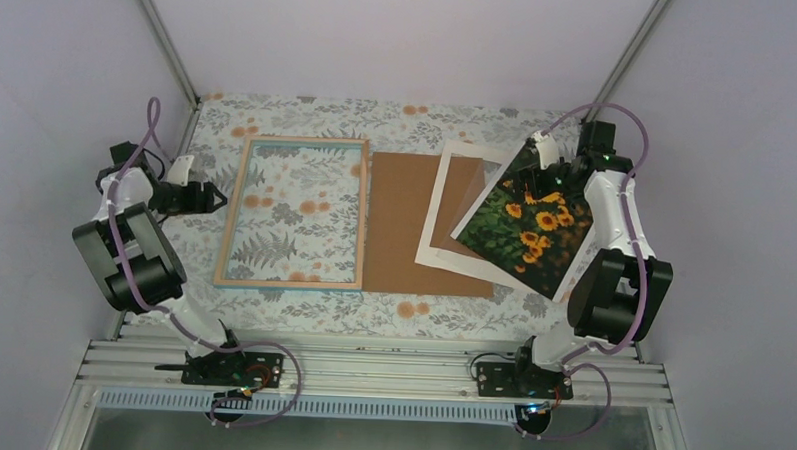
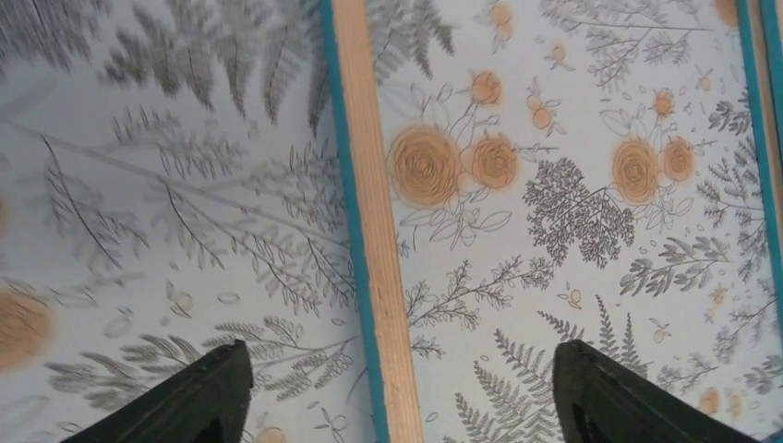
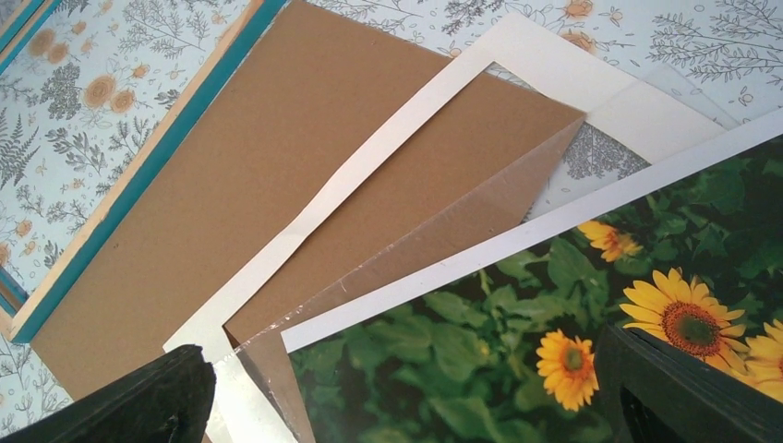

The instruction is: Put the photo into the frame

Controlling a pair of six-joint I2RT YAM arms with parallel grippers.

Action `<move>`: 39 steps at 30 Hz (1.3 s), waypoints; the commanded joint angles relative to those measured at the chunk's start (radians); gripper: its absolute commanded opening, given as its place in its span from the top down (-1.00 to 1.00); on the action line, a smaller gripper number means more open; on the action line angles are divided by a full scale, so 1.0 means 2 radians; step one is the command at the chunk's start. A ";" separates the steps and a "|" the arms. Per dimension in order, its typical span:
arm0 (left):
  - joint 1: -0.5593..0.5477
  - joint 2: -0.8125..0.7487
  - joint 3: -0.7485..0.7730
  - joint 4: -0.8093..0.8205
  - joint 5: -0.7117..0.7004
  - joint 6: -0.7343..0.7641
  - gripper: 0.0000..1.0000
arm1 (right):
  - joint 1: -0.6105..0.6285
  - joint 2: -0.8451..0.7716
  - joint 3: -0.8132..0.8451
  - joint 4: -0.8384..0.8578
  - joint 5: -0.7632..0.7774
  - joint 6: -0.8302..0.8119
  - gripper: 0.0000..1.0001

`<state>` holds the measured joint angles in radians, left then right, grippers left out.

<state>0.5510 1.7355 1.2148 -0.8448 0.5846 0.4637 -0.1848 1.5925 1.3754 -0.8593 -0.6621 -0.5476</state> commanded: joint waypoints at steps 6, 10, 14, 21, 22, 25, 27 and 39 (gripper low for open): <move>-0.132 -0.102 0.009 0.052 0.039 0.000 -0.87 | -0.001 -0.008 -0.040 0.018 0.017 0.001 -1.00; -0.260 -0.103 0.021 0.095 0.074 -0.054 -0.87 | -0.006 -0.015 -0.072 0.019 0.065 -0.014 -0.99; -0.369 -0.074 0.035 0.170 0.107 -0.124 -0.84 | -0.027 -0.022 -0.090 0.003 0.105 -0.037 -0.93; -0.511 0.023 0.053 0.251 0.129 -0.215 -0.74 | -0.098 -0.004 -0.106 -0.012 0.157 -0.103 -0.64; -0.525 0.038 0.057 0.259 0.129 -0.224 -0.73 | -0.101 -0.002 -0.113 -0.004 0.173 -0.111 -0.60; -0.553 0.072 0.059 0.299 0.134 -0.265 -0.65 | -0.102 0.006 -0.159 0.028 0.208 -0.122 -0.48; -0.571 0.101 0.068 0.314 0.133 -0.284 -0.59 | -0.102 0.011 -0.186 0.045 0.217 -0.129 -0.44; -0.622 0.193 0.129 0.320 0.127 -0.304 -0.29 | -0.102 0.032 -0.252 0.096 0.257 -0.137 -0.28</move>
<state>-0.7006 2.0792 1.4193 -0.2379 0.8219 -0.1234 -0.3927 1.6272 0.8940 -0.7147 -0.1867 -0.8051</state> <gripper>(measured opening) 0.653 0.647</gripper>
